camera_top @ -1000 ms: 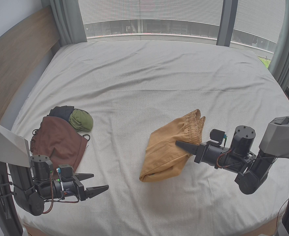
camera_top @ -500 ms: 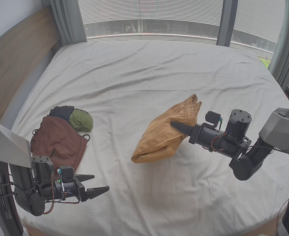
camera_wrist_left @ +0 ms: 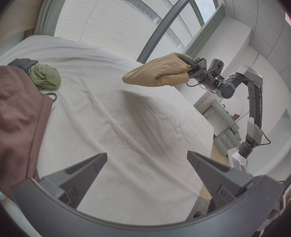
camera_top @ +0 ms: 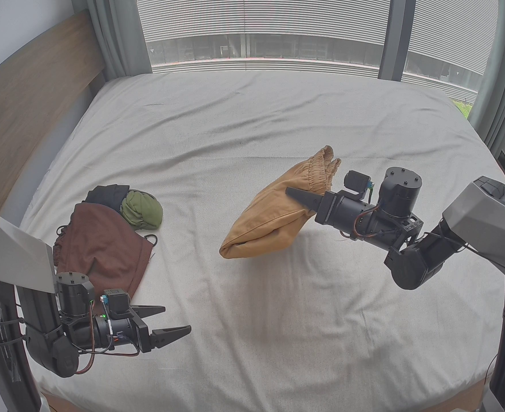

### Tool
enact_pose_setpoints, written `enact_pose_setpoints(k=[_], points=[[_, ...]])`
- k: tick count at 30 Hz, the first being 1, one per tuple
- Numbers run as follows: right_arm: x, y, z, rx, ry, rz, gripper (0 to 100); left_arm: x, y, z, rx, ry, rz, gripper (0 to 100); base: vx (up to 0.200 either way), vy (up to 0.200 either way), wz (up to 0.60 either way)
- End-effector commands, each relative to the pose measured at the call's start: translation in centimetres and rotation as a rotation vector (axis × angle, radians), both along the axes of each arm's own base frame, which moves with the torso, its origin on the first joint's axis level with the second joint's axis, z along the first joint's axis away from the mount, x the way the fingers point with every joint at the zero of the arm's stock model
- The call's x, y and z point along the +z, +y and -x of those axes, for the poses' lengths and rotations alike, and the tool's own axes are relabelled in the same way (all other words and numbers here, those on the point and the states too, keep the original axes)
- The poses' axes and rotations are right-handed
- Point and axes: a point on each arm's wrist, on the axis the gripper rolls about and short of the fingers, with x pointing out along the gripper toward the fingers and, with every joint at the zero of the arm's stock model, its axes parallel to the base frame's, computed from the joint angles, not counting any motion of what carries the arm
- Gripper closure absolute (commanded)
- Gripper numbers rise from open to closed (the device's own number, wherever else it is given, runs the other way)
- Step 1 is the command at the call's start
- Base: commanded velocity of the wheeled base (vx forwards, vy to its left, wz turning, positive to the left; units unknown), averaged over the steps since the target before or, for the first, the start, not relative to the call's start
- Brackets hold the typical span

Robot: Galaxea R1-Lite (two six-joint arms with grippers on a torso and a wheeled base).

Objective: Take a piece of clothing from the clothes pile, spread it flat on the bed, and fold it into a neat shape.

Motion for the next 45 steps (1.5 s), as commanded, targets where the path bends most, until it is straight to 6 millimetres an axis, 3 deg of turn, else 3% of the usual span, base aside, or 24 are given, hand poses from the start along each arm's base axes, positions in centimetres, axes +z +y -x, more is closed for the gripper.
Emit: enact_pose_setpoints(k=[1, 8, 18, 28, 33, 37, 39, 44, 45], points=[[-0.3, 0.4, -0.9, 0.0, 0.003, 0.001, 100, -0.1, 0.1, 0.0, 0.003, 0.003, 0.0, 0, 0.0, 0.0, 0.0], [1.1, 0.8, -1.8, 0.0, -0.004, -0.002, 100, -0.2, 0.1, 0.0, 0.003, 0.009, -0.001, 0, 0.0, 0.0, 0.0], [0.0, 1.1, -3.4, -0.009, 0.018, 0.009, 100, -0.2, 0.1, 0.0, 0.001, 0.001, -0.006, 0, 0.0, 0.0, 0.0], [2.0, 2.6, -5.5, 0.0, -0.002, 0.003, 100, -0.6, 0.2, 0.0, -0.002, 0.005, -0.016, 0, 0.0, 0.0, 0.0], [1.5, 3.2, -6.9, -0.002, -0.008, 0.004, 100, -0.6, 0.2, -0.1, -0.001, 0.006, -0.016, 0, 0.0, 0.0, 0.0], [-1.0, 3.8, -8.3, -0.002, 0.008, 0.012, 100, -0.7, 0.4, 0.0, 0.008, 0.011, -0.018, 0, 0.0, 0.0, 0.0], [-5.8, 3.2, -9.6, -0.022, 0.045, 0.068, 100, -0.8, 0.6, 0.0, 0.014, 0.013, -0.017, 0, 0.0, 0.0, 0.0], [-12.0, 0.8, -9.4, -0.059, 0.089, 0.133, 100, -0.8, 0.7, -0.1, 0.018, 0.012, -0.016, 0, 0.0, 0.0, 0.0], [-12.3, 0.7, -9.2, -0.059, 0.091, 0.133, 100, -0.8, 0.7, -0.1, 0.018, 0.012, -0.016, 0, 0.0, 0.0, 0.0]])
